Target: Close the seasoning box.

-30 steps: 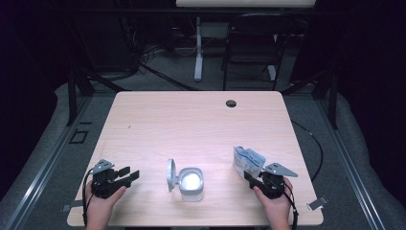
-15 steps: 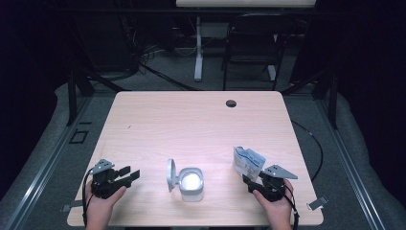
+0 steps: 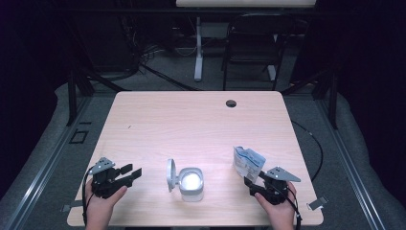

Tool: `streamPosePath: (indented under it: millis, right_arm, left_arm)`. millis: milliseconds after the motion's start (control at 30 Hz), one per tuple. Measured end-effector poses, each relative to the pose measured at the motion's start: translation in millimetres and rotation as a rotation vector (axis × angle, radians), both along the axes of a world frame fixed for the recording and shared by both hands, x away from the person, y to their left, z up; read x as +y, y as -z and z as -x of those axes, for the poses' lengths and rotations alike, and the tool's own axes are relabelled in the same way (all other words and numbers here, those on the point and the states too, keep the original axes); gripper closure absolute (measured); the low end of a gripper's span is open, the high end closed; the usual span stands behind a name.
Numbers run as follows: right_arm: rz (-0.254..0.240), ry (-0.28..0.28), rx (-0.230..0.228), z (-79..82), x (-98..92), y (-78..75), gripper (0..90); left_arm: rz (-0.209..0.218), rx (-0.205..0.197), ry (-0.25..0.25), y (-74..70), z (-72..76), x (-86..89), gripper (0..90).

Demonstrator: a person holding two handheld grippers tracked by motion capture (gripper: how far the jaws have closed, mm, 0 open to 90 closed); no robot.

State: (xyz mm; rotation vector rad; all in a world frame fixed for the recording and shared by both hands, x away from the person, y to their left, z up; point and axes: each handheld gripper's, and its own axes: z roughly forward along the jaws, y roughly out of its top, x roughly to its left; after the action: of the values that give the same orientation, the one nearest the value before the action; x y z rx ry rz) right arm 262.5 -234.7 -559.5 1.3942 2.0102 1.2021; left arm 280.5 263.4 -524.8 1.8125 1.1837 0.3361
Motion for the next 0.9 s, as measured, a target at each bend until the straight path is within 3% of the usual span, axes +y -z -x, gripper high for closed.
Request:
streamPosePath:
  millis: [267, 433, 800, 900]
  right_arm:
    - [-0.015, 0.017, -0.001, 10.0, -5.2, -11.1, 36.3]
    - [0.005, 0.001, 0.012, 13.8, -4.5, -14.1, 36.1]
    - [0.006, -0.021, 0.002, 21.8, -1.1, -13.2, 36.0]
    - [0.014, -0.021, 0.002, 21.8, -0.7, -11.5, 36.0]
  left_arm:
    - [0.001, -0.032, 0.046, -14.2, 4.9, -9.3, 59.4]
    - [-0.047, -0.040, 0.112, -22.3, 10.6, -21.4, 70.3]
    - [-0.081, -0.061, 0.185, -34.3, 21.3, -38.8, 88.6]
    - [-0.089, -0.064, 0.209, -36.4, 22.7, -43.4, 90.0]
